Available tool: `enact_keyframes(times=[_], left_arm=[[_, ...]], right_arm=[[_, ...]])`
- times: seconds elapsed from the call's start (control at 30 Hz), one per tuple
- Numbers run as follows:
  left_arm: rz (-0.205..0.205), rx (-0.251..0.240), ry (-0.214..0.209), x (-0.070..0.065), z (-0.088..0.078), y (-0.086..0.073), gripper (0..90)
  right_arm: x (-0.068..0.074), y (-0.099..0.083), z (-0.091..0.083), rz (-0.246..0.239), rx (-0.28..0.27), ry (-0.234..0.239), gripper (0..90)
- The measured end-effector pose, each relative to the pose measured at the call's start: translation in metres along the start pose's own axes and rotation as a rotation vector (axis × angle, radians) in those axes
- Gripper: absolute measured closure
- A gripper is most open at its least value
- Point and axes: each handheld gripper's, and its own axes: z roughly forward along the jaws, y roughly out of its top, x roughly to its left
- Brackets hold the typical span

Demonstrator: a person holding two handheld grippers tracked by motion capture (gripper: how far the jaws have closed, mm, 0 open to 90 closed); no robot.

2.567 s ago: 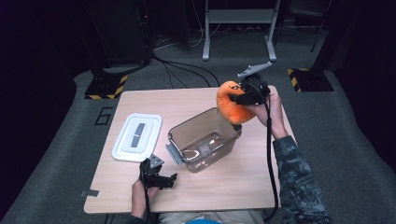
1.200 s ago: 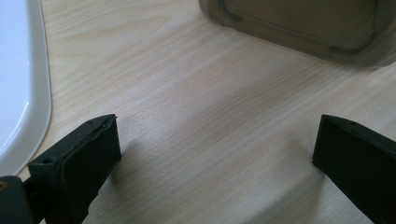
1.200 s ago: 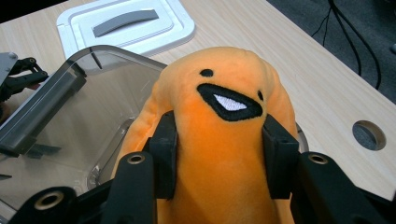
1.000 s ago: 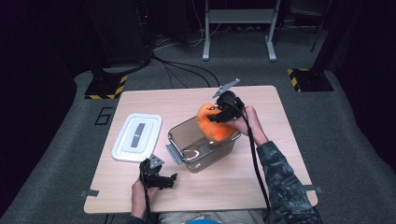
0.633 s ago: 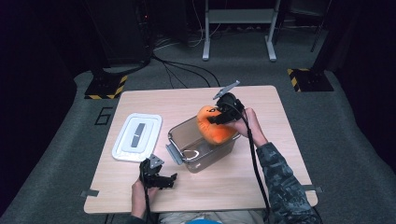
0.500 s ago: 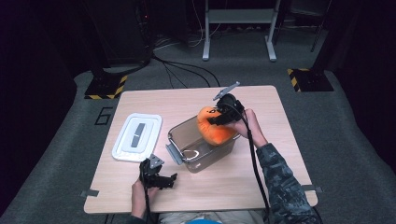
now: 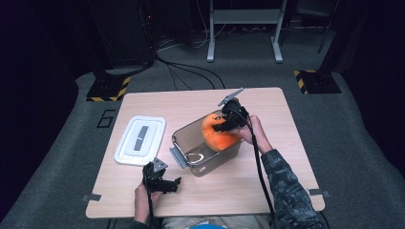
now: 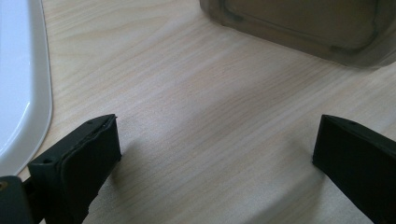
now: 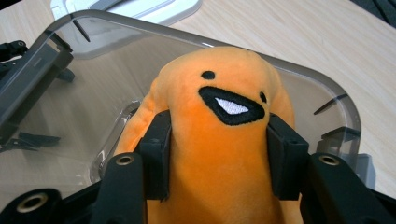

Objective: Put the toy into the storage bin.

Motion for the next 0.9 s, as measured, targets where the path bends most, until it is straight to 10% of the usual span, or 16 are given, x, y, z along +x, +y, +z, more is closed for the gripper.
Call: enact_keyframes(times=[0.9], left_arm=[[-0.002, -0.004, 0.005, 0.0, 0.0, 0.0, 0.5]], right_arm=[[-0.005, -0.011, 0.024, 0.055, 0.122, -0.027, 38.9]])
